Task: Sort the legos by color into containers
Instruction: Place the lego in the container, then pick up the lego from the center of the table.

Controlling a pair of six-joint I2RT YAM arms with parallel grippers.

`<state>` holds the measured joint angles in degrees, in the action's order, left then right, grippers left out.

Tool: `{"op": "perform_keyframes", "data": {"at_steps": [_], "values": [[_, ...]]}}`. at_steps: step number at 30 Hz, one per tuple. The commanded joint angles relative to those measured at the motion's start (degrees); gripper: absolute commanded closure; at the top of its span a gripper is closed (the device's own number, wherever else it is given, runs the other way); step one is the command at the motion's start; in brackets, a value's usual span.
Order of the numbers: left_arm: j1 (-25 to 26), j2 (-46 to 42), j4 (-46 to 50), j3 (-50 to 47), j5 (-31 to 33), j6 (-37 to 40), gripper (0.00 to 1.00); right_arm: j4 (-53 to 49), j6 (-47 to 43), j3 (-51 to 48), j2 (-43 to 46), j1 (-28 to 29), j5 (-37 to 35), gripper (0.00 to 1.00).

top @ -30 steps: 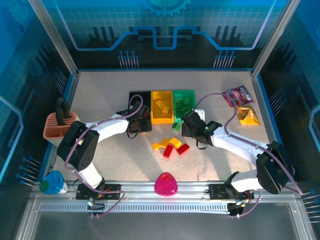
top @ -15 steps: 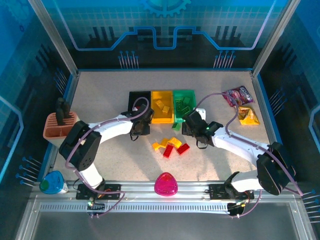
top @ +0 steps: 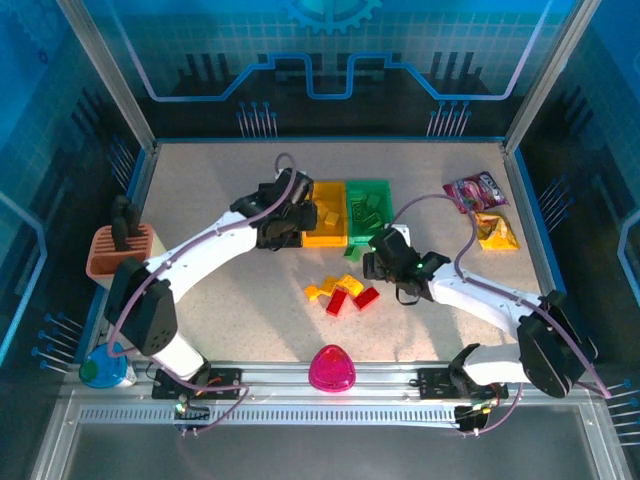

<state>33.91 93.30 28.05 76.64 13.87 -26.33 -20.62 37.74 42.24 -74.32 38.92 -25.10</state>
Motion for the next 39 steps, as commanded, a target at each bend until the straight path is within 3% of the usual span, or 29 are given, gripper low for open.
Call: {"op": "perform_keyframes", "data": {"at_steps": [1, 5, 6, 8, 9, 13, 24, 39], "values": [[-0.32, 5.17, 1.55, 5.33, -2.17, 3.06, 0.71, 2.68, -2.94, -2.03, 2.27, -0.6, 3.44, 0.16], [-1.52, 11.77, 1.81, 11.81, -3.97, 3.65, 0.69, 4.11, -4.91, -4.32, 4.04, -0.51, 6.32, 0.16], [-2.01, 13.43, 1.99, 13.43, -4.34, 3.65, 0.62, 4.23, -5.24, -4.63, 4.35, -0.51, 6.83, 0.16], [-2.81, 15.92, 0.8, 15.85, -5.88, 4.5, 0.27, 4.27, -5.75, -5.04, 4.96, -0.42, 7.67, 0.16], [-2.96, 16.61, 0.39, 16.68, -5.98, 4.55, 0.24, 4.4, -6.08, -5.06, 5.23, -0.42, 8.15, 0.16], [-2.74, 13.88, -1.96, 16.16, -7.0, 4.05, 0.23, 4.57, -8.52, -4.56, 5.6, -0.09, 10.66, 0.17], [-2.47, -4.75, -7.97, -2.35, -6.21, 3.65, 0.25, 4.14, -19.0, 0.0, -0.73, 3.44, 19.13, 0.24], [-3.42, -20.27, -9.17, -23.07, -4.43, 0.12, 0.3, 0.76, -22.8, 7.79, -16.52, 5.72, 18.82, 0.35]]}}
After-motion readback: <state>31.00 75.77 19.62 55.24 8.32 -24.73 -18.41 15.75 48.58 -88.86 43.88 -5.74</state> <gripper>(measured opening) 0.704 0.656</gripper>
